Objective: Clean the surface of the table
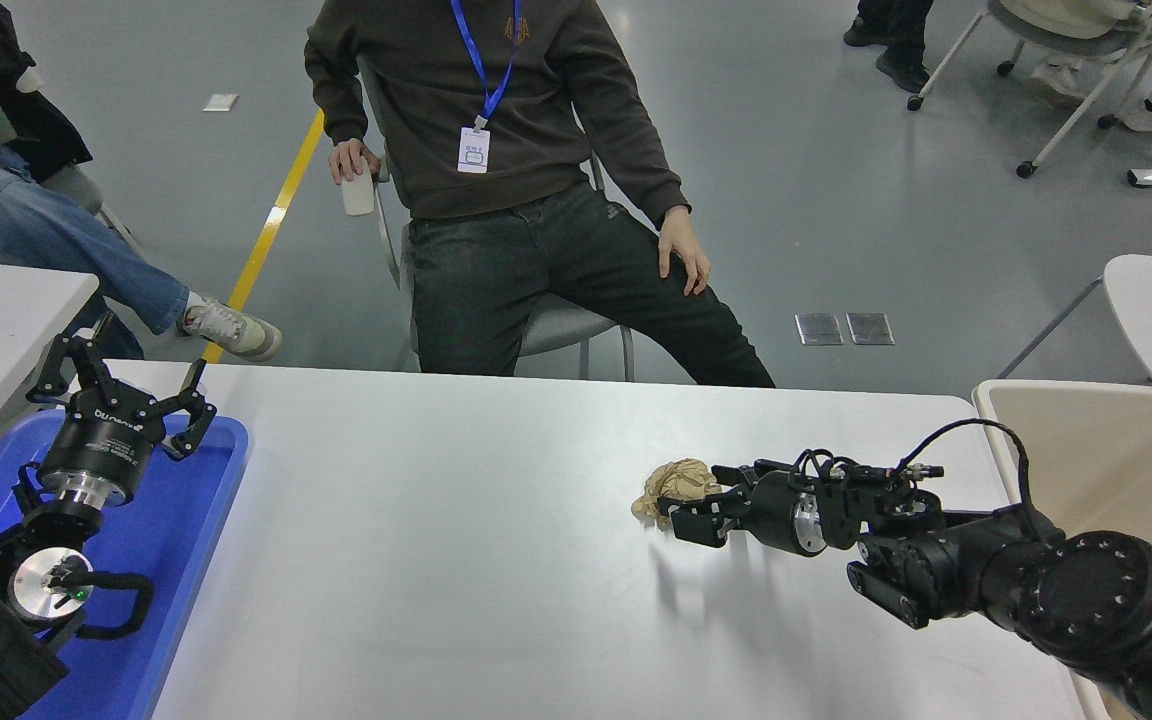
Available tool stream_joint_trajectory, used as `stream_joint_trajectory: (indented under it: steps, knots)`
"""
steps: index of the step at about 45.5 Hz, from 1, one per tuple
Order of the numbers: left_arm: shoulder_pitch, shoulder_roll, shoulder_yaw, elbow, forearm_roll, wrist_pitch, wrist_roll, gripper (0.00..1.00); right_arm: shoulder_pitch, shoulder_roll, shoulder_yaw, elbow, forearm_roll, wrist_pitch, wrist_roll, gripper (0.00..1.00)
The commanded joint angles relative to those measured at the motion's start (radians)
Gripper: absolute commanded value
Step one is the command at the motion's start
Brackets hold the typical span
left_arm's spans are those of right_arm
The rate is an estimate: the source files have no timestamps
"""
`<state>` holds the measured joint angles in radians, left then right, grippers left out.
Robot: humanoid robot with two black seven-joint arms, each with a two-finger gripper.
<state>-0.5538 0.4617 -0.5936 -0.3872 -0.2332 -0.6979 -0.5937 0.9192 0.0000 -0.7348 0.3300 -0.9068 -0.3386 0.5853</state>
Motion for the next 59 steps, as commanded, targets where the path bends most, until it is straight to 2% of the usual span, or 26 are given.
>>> stream_joint_trajectory:
  steps: [1, 8, 13, 18, 25, 31, 32, 50, 59]
  knots:
    - [0.0, 0.0, 0.0, 0.001, 0.0, 0.0, 0.0, 1.0, -0.013, 0.0, -0.003, -0.005, -0.003, -0.022, -0.002, 0.87]
    - [0.0, 0.0, 0.0, -0.001, 0.0, 0.0, 0.0, 1.0, -0.019, 0.0, -0.011, -0.011, -0.009, -0.043, -0.002, 0.73]
    - [0.0, 0.0, 0.0, 0.001, 0.0, 0.0, 0.0, 1.0, -0.031, 0.0, -0.012, -0.042, -0.009, -0.043, -0.002, 0.67]
    - [0.0, 0.0, 0.0, -0.001, 0.0, 0.0, 0.0, 1.0, -0.04, 0.0, -0.012, -0.068, -0.009, -0.043, -0.001, 0.66]
    - [0.0, 0.0, 0.0, -0.001, 0.0, 0.0, 0.0, 1.0, -0.042, 0.0, -0.018, -0.072, -0.015, -0.042, 0.005, 0.41]
    - [0.0, 0.0, 0.0, 0.001, 0.0, 0.0, 0.0, 1.0, -0.051, 0.0, -0.018, -0.071, -0.018, -0.031, 0.005, 0.02]
    - [0.0, 0.0, 0.0, -0.001, 0.0, 0.0, 0.0, 1.0, -0.051, 0.0, -0.018, -0.072, -0.018, -0.031, 0.005, 0.0]
    - [0.0, 0.0, 0.0, 0.001, 0.0, 0.0, 0.0, 1.0, -0.046, 0.0, -0.017, -0.068, -0.012, -0.027, 0.008, 0.0]
    - [0.0, 0.0, 0.0, -0.001, 0.0, 0.001, 0.0, 1.0, -0.017, 0.0, 0.0, -0.057, 0.002, -0.028, 0.04, 0.0]
